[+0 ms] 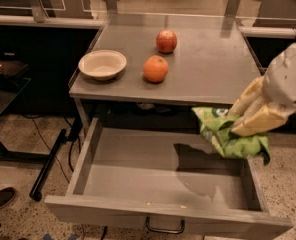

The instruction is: Place green rice chip bag into top drawer

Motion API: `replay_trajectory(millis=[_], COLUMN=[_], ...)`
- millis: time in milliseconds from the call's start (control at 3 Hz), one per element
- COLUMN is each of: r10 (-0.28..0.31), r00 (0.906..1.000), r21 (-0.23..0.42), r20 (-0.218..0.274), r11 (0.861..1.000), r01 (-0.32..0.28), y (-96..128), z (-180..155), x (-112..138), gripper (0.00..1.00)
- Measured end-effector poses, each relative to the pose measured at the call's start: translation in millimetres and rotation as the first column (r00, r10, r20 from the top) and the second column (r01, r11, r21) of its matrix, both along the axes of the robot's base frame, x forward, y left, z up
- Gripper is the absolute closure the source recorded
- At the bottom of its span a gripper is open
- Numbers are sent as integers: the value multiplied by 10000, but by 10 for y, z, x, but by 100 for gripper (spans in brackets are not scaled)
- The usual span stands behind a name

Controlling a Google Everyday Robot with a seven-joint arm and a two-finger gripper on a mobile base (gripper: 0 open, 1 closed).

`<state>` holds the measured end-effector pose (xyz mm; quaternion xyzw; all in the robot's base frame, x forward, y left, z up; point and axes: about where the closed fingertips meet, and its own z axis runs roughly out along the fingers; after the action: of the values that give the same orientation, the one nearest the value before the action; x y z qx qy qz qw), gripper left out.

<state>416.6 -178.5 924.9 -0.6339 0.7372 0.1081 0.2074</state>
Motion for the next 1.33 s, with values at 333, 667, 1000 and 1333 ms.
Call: replay_trajectory(millis=[333, 667, 1000, 1333], r10=[1208, 1104, 1077, 1363], r00=[9827, 9841, 9844, 9791], r21=[907, 804, 674, 755], r20=[-1405, -1393, -1395, -1508], r11=[9899, 9918, 9928, 9891], r01=[-1087, -999, -990, -1261], y=[451, 417, 427, 543], z=[-613, -613, -651, -906], x=[-494, -487, -311, -94], gripper=[100, 100, 100, 100])
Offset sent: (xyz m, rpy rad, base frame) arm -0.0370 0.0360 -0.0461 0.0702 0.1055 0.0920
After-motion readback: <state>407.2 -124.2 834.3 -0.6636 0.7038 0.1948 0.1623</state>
